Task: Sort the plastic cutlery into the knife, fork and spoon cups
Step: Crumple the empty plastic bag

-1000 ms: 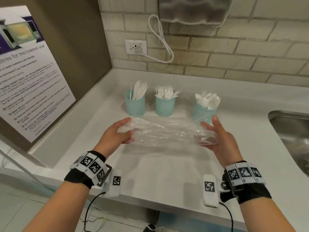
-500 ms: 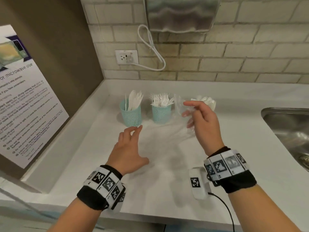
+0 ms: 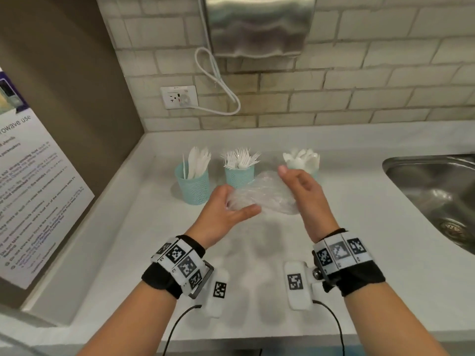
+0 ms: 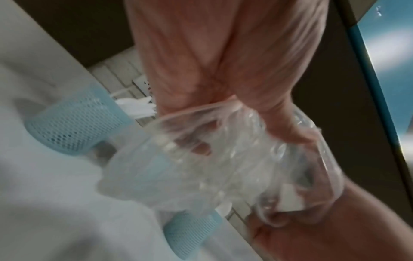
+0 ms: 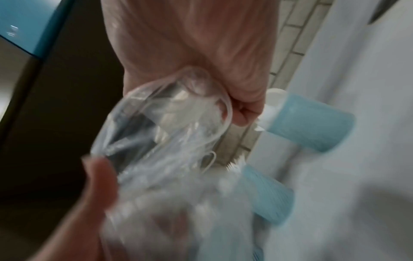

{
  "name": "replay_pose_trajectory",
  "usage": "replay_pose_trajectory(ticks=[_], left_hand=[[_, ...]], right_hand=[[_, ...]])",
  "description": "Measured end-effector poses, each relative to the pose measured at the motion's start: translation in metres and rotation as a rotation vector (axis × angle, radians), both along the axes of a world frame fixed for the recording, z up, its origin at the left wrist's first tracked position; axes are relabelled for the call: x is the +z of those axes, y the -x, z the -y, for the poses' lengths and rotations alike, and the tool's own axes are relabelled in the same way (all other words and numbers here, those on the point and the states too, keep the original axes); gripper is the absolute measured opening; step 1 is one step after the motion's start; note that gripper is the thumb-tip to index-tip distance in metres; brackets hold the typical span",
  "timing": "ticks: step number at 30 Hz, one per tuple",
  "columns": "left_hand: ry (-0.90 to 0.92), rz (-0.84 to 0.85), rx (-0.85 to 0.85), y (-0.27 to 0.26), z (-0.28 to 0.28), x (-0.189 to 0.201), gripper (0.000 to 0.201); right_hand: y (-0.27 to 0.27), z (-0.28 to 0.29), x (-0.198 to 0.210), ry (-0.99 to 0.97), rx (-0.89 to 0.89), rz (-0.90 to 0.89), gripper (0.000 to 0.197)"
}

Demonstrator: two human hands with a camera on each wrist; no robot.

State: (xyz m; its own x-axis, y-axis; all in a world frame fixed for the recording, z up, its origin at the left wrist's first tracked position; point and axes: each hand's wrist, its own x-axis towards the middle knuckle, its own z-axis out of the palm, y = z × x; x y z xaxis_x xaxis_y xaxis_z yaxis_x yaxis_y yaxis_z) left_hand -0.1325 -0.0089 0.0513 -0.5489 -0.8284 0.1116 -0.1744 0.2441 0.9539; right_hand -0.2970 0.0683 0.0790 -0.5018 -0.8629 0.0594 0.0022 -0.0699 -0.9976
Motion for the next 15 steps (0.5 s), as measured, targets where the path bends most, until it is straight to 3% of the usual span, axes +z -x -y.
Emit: replay_pose_trajectory(ticks=[2, 4, 6, 8, 10, 12, 15], left_hand=[[-0.080, -0.138, -0.062, 0.008, -0.009, 0.007, 0.092], [-0.089, -0.231, -0.071, 0.016, -0.020, 0.014, 0.096], [-0.108, -0.313, -0.028, 0.023, -0.029, 0.015, 0.079], [-0.216, -0.415, 0.002, 0.032, -0.038, 0.016, 0.052], [-0.349, -0.509, 0.016, 0.038, -0.043, 0.018, 0.041], [-0.387, -0.494, 0.053, 0.043, -0.044, 0.012, 0.044], [-0.270, -0.261, 0.045, 0.052, -0.053, -0.008, 0.056]], right_hand=[[-0.010, -0.008, -0.019, -0.127, 0.039, -0.042, 0.059], [-0.022, -0.016, -0.033, -0.194, 0.131, 0.031, 0.069], [-0.030, -0.023, -0.045, -0.121, 0.276, 0.247, 0.069], [-0.032, -0.034, -0.048, 0.004, 0.354, 0.480, 0.054], [-0.030, -0.048, -0.048, 0.077, 0.341, 0.492, 0.049], [-0.023, -0.064, -0.050, 0.089, 0.248, 0.383, 0.049], [-0.006, -0.103, -0.057, 0.082, 0.101, 0.268, 0.038]])
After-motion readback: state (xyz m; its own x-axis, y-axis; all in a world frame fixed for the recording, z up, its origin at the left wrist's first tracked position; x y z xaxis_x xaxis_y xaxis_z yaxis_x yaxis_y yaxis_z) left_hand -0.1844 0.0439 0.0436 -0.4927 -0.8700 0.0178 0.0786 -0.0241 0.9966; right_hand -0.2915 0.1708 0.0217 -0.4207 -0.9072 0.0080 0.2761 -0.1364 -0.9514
